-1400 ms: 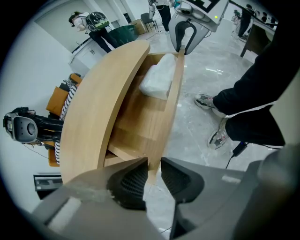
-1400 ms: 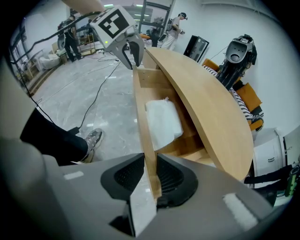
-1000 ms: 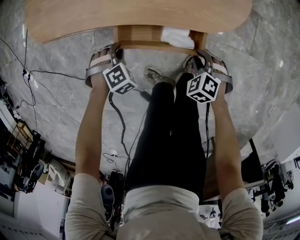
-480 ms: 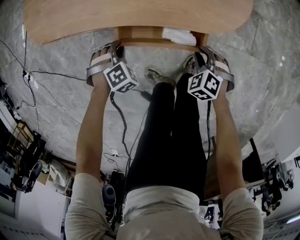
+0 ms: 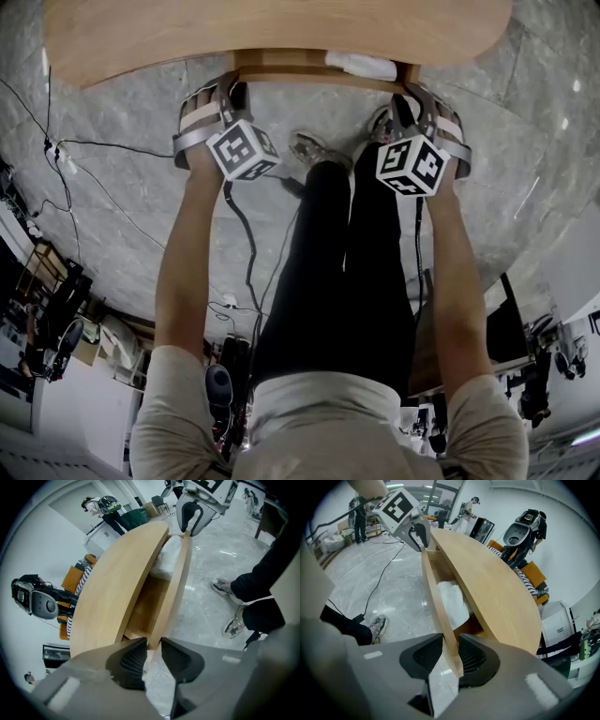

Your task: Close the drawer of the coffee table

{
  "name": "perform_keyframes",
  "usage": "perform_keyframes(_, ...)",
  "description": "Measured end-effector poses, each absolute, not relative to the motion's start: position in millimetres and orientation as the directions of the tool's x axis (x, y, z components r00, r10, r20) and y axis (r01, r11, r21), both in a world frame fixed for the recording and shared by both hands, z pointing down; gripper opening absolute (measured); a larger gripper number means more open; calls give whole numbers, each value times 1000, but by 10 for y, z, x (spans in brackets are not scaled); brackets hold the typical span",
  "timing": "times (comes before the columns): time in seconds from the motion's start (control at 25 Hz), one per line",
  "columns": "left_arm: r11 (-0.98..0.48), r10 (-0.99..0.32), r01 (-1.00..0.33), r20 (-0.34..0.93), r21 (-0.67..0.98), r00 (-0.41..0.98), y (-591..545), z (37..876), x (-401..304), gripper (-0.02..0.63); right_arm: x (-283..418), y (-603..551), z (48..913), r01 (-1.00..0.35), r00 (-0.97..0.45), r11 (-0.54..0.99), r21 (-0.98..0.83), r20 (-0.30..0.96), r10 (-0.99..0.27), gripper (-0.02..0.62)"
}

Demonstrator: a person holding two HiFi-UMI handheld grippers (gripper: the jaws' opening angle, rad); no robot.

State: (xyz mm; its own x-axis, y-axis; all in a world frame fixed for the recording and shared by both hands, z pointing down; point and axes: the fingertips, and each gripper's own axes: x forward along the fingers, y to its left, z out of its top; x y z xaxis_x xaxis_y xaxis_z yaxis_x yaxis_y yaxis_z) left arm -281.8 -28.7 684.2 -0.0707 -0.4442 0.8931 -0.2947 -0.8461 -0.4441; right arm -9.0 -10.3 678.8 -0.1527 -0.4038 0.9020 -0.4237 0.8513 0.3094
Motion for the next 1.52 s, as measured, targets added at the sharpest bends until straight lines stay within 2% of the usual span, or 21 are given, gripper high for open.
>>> perform_keyframes(0.2, -784, -493, -380, 864, -491, -98, -358, 6826, -2837, 127, -62, -196, 6764, -498, -144, 803, 329, 881, -450, 132)
perform_keyframes(0.32, -751, -514, -418, 850, -511, -116, -367, 6820, -2843, 130, -19, -243, 6733, -514, -114, 765, 388, 853, -509, 184)
perform_keyframes(0.44, -740, -530, -416, 839, -528, -123, -369, 6839, -2831, 130, -10, -266, 6735, -508, -93, 744, 434, 831, -548, 209)
perform_keyframes(0.72, -741, -583, -312, 800, -595, -142, -438, 6768, -2837, 133, -48, -320, 6699, -483, -94, 746, 458, 820, -564, 206)
perform_keyframes(1.0, -711, -632, -285, 762, -643, -141, -554, 6804, -2831, 178, -45, -414, 6746, -466, -86, 750, 470, 820, -567, 206)
perform_keyframes(1.32, -701, -642, -283, 752, -655, -150, -641, 6734, -2758, 178, 11, -487, 6713, -462, -60, 733, 499, 808, -587, 202)
perform_keyframes(1.52, -694, -646, -281, 746, -663, -164, -698, 6744, -2768, 176, -18, -509, 6729, -462, -36, 715, 524, 795, -606, 170)
